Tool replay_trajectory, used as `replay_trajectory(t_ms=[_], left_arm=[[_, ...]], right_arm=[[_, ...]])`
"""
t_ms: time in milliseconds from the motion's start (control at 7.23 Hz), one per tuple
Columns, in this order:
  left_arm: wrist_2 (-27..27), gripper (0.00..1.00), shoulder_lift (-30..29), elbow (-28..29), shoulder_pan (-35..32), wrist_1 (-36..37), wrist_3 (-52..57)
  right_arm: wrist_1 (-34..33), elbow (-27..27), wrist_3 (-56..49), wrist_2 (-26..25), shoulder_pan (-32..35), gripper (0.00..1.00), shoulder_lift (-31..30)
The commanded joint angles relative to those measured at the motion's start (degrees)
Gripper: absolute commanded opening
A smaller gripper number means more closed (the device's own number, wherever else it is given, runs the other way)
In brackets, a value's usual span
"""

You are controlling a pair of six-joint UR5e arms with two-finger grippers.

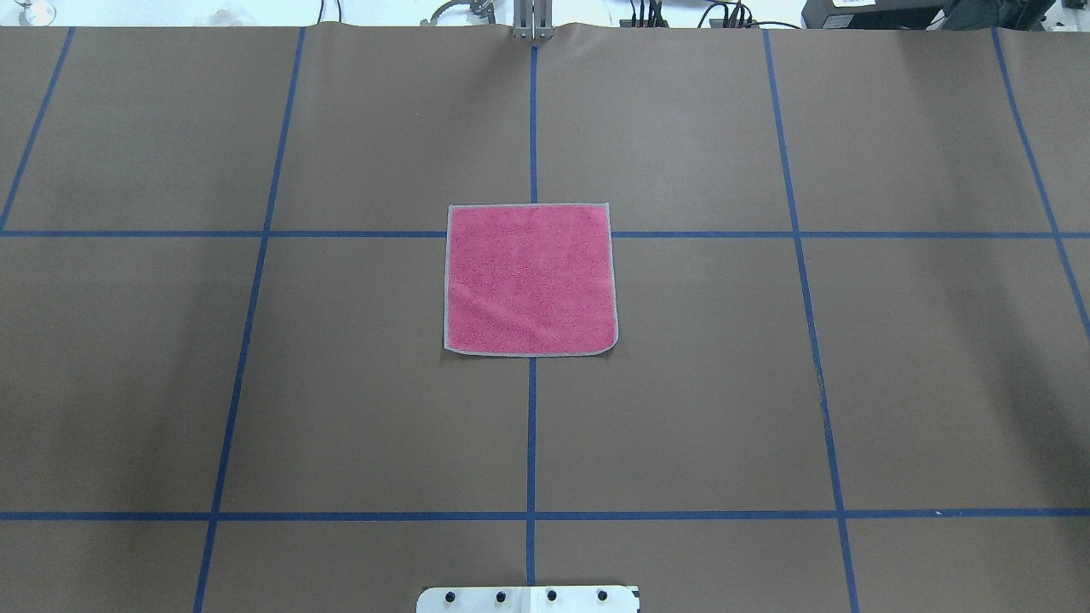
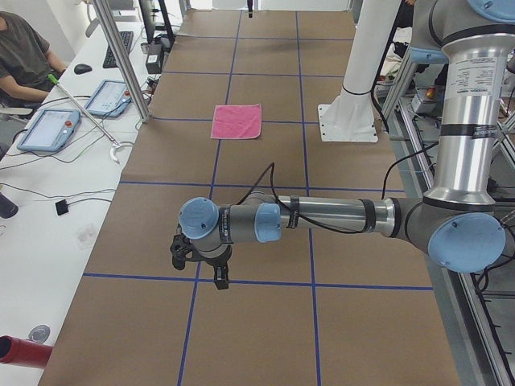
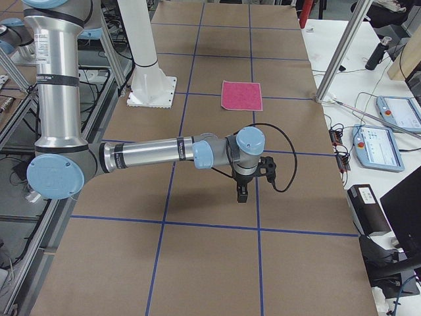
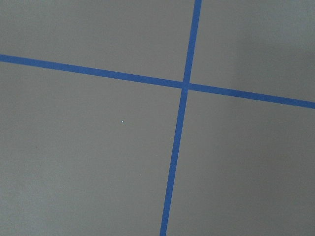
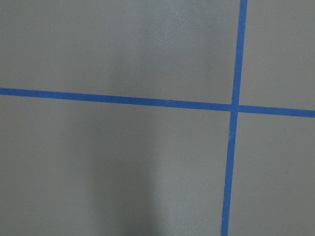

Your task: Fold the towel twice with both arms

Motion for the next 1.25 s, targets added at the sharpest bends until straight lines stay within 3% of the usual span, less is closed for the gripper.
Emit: replay_trajectory(t_ms=[0,415,692,830,1107], left_arm=[[-0.15,1.00,0.12,-0.29,0.09,-2.04,0.00],[-0.23,1.00,0.12,-0.30,0.18,-4.25,-0.18],[-0.76,1.00,-0.05,-0.47,1.66,-4.69,-0.18],[-0.76,1.00,-0.05,-0.56,3.41,-4.95,-0.09],[-2.16,1.00,0.12,-2.84,3.87,-4.78,-0.35]], right_arm=[[0.01,2.11,3.86,-0.23,0.04,1.00,-1.41],[0.10,2.02,6.62,1.16,0.04,1.00,-3.76],[4.39,2.55,10.83,1.61,-0.75,1.00,-3.43],[9.28,2.63,11.53,1.09,-4.15,1.00,-3.60],[13.00,3.94,15.92,2.22,-7.32,1.00,-3.87]])
